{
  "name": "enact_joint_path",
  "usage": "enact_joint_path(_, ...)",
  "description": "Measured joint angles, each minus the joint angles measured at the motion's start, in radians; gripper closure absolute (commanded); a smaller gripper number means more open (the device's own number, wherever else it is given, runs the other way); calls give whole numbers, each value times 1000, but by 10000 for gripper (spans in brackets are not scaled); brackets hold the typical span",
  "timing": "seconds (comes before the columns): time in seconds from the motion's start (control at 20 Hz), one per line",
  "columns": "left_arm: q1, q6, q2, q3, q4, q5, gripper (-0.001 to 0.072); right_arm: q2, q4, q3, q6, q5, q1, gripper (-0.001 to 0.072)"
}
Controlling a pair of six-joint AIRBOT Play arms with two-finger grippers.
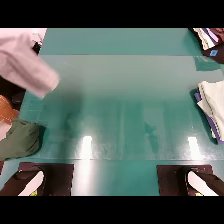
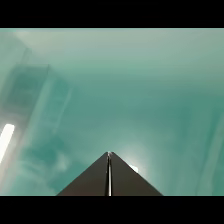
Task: Fold the shirts.
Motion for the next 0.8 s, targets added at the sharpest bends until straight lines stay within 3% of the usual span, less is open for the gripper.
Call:
enact_joint_path(0.4,-499,-76,-219,-69,-24,-58,670,0,-1,43,0,-8,0,699)
enact_joint_path(0.5,-593,-81,-298,-124,-56,-15,149,0,-2,45,0,2,0,700)
enact_joint_path(0.65,-676,-79,-401,-172,-92,51,166,0,-3,45,0,17,0,700)
enact_joint_path(0.8,-653,-65,-445,-180,-63,90,166,0,-3,45,0,32,0,700)
